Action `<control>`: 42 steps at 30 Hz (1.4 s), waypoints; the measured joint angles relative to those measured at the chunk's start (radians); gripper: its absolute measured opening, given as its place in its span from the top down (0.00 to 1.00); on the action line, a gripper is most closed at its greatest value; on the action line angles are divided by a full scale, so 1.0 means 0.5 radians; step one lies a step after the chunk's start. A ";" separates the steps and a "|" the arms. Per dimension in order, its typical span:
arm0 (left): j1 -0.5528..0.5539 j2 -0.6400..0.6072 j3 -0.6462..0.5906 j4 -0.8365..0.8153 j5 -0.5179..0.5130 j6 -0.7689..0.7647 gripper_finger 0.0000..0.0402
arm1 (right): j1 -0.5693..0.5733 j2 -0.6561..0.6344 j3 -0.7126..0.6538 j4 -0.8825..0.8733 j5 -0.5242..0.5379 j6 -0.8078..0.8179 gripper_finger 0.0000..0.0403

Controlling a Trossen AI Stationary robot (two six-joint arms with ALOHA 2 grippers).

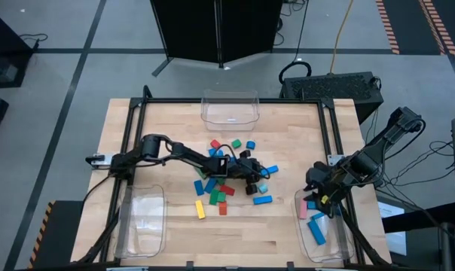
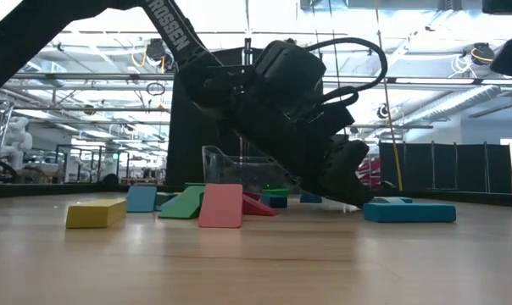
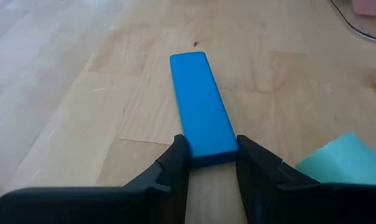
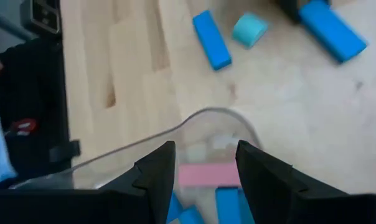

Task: Sort blocks by size
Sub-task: Put the light blue rectangle block into the bottom right transparent bin

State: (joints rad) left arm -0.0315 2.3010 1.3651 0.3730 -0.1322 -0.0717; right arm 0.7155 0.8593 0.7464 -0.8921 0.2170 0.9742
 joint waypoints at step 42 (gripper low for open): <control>-0.019 -0.709 -0.004 -0.830 0.598 0.230 0.76 | -0.008 0.501 0.002 0.475 1.399 -0.987 0.59</control>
State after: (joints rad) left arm -0.0409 1.9467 1.3632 -0.0421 0.1669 0.0435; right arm 0.7116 1.1099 0.7471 -0.6547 0.9164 0.4808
